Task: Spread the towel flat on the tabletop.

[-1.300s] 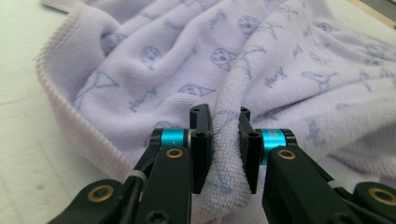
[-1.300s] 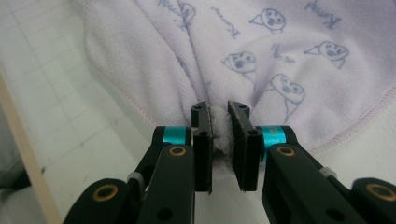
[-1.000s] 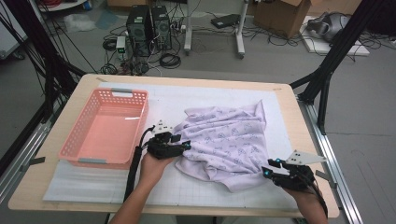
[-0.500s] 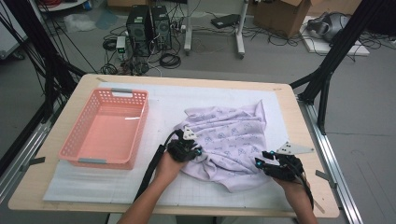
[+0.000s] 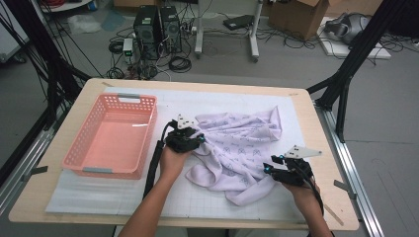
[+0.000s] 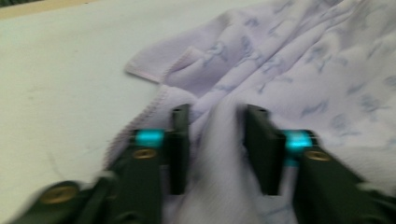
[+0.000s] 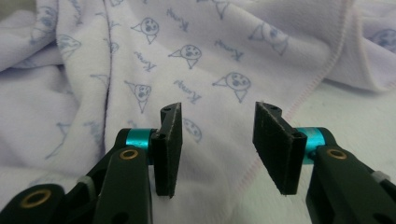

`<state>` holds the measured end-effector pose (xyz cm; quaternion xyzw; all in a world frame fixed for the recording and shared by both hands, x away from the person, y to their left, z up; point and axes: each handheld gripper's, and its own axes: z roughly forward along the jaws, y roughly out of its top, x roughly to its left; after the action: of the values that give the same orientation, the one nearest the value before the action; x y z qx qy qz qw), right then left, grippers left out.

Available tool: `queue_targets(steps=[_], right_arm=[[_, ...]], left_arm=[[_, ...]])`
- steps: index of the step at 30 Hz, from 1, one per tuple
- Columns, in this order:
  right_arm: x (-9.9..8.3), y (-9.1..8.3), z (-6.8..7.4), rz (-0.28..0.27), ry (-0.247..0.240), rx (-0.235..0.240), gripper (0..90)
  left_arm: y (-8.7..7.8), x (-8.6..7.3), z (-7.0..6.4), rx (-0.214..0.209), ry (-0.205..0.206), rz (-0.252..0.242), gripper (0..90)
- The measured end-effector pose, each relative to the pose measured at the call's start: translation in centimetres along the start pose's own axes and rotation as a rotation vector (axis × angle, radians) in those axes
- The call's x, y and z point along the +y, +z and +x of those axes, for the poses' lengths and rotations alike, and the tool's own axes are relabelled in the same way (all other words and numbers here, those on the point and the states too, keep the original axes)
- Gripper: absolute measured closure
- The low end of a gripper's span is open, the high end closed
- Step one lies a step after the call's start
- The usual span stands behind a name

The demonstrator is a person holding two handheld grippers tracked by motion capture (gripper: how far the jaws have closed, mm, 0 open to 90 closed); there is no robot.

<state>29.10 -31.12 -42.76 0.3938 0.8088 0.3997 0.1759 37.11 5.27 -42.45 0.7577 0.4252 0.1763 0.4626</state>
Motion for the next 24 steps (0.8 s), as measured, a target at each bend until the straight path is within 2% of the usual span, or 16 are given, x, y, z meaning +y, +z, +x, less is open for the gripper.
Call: queue_targets(steps=[3, 7, 8, 9, 11, 12, 13, 15, 16, 18, 21, 22, 24], right_arm=[[0.7, 1.5, 0.3, 0.041, -0.031, 0.005, 50.6], [1.5, 4.1, 0.8, 0.118, -0.081, 0.021, 49.5], [1.6, 4.6, 0.7, 0.127, -0.073, 0.027, 50.8], [1.9, 4.8, 0.5, 0.128, -0.055, 0.033, 55.7], [2.5, 5.1, 0.3, 0.142, -0.074, 0.051, 86.4], [2.8, 5.3, 0.3, 0.156, -0.104, 0.051, 87.1], [3.1, 5.5, 0.1, 0.168, -0.111, 0.050, 87.7], [3.7, 6.0, -0.4, 0.170, -0.131, -0.009, 88.0], [3.8, 6.2, -1.0, 0.155, -0.120, -0.043, 88.1], [3.9, 6.4, -2.4, 0.126, -0.065, -0.131, 88.3], [3.9, 6.1, -4.4, 0.063, 0.021, -0.306, 88.2], [3.8, 6.0, -4.9, 0.046, 0.061, -0.331, 88.1], [3.5, 5.8, -5.6, 0.031, 0.137, -0.325, 85.2]], left_arm=[[-0.6, -0.3, -0.3, -0.041, 0.007, -0.011, 48.9], [-1.5, -0.7, -0.7, -0.076, 0.016, -0.031, 48.3], [-1.8, -0.8, -0.7, -0.084, 0.016, -0.036, 48.4], [-2.0, -1.0, -0.8, -0.087, 0.022, -0.037, 48.5], [-2.4, -1.2, -0.9, -0.093, 0.028, -0.040, 49.0], [-2.6, -1.3, -0.9, -0.091, 0.035, -0.041, 48.9], [-2.8, -1.5, -0.8, -0.093, 0.034, -0.043, 49.0], [-3.0, -1.7, -0.7, -0.097, 0.026, -0.044, 49.1], [-3.2, -1.8, -0.7, -0.099, 0.026, -0.041, 49.1], [-3.3, -1.9, -0.8, -0.109, 0.026, -0.028, 49.0], [-3.4, -2.2, -1.3, -0.140, 0.034, -0.020, 49.5], [-3.3, -2.3, -1.5, -0.153, 0.037, -0.015, 49.5], [-3.3, -2.5, -1.9, -0.184, 0.041, -0.005, 49.7]])
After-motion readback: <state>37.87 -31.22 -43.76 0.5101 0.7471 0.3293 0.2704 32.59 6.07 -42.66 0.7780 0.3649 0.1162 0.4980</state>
